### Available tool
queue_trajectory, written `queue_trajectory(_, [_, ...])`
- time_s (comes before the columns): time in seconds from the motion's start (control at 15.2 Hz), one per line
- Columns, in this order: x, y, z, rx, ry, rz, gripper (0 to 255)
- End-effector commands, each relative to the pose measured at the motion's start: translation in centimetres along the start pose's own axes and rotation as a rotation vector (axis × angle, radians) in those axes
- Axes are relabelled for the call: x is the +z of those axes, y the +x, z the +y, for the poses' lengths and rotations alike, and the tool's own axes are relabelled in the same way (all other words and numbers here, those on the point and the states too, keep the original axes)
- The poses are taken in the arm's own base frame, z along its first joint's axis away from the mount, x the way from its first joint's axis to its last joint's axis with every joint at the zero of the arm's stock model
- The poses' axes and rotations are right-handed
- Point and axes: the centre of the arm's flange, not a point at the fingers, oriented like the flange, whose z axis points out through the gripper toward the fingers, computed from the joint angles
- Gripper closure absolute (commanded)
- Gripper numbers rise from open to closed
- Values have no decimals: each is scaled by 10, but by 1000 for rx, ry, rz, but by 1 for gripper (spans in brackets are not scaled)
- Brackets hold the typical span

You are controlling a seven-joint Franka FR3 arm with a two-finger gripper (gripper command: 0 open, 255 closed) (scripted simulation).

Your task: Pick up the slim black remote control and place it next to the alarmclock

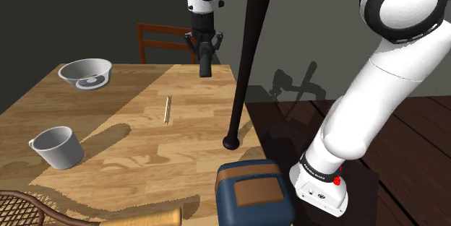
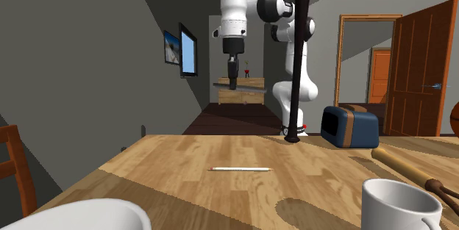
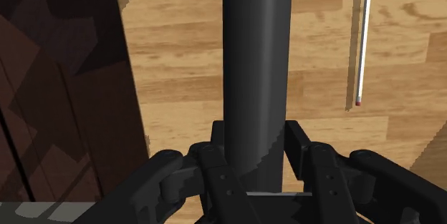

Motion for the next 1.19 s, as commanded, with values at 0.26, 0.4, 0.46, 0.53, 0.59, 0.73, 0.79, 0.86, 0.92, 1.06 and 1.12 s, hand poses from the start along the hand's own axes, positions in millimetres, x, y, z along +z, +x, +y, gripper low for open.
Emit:
queue_trajectory(0.26, [-1, -78, 20, 1, 0, 1, 255])
queue_trajectory(0.4, [0, -104, 27, 1, 0, 1, 255])
queue_trajectory(0.46, [0, -117, 31, 1, 0, 1, 255])
queue_trajectory(0.53, [0, -129, 34, 1, 0, 1, 255])
queue_trajectory(0.59, [0, -142, 37, 1, 0, 1, 255])
queue_trajectory(0.73, [0, -168, 44, 1, 0, 1, 255])
queue_trajectory(0.79, [1, -180, 48, 1, 0, 1, 255])
queue_trajectory(0.86, [1, -193, 51, 1, 0, 1, 255])
queue_trajectory(0.92, [1, -206, 55, 1, 0, 1, 255])
queue_trajectory(1.06, [1, -231, 61, 1, 0, 1, 255])
queue_trajectory(1.12, [1, -244, 65, 1, 0, 1, 255])
